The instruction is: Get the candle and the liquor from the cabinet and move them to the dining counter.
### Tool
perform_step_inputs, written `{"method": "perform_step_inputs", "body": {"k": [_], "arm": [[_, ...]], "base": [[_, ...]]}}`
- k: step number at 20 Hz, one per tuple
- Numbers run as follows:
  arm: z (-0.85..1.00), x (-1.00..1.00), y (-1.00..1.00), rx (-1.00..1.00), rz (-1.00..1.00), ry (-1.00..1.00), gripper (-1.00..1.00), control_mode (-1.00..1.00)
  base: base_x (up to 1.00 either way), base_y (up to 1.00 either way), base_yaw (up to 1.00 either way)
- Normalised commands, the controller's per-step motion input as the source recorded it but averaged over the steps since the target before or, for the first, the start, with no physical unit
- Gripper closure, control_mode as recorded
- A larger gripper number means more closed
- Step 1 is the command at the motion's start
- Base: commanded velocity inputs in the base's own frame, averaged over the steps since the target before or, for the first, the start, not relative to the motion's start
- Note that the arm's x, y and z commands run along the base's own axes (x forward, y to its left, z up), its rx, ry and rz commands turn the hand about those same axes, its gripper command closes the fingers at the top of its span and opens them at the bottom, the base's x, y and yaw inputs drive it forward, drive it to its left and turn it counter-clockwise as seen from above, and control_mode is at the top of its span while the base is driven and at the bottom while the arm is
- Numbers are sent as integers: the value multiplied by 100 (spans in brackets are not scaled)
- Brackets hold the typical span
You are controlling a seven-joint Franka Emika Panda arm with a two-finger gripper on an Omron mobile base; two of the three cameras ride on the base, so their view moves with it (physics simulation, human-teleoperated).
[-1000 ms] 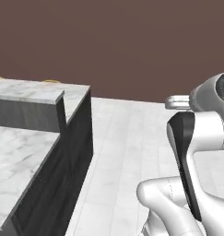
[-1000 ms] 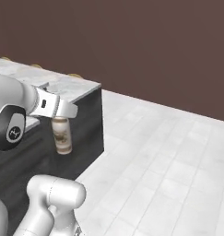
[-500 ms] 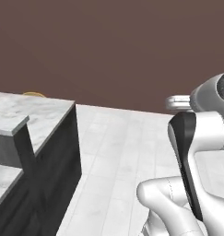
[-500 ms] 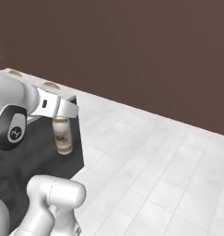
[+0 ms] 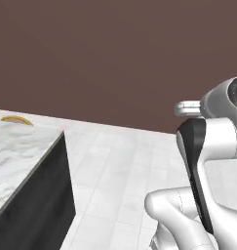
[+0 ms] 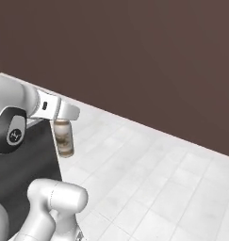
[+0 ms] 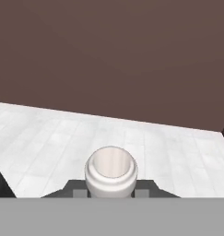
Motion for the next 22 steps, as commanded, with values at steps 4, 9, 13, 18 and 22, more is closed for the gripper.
{"method": "perform_step_inputs", "body": {"k": [4,9,13,18,22], "arm": [[0,0,0,0,0,0,100,100],[0,0,0,0,0,0,100,100],[0,0,0,0,0,0,100,100],[0,0,0,0,0,0,100,100],[0,0,0,0,0,0,100,100]], "base": [[100,-73,14],[100,-76,15],[100,-86,20],[98,-98,35],[83,-82,51]]}}
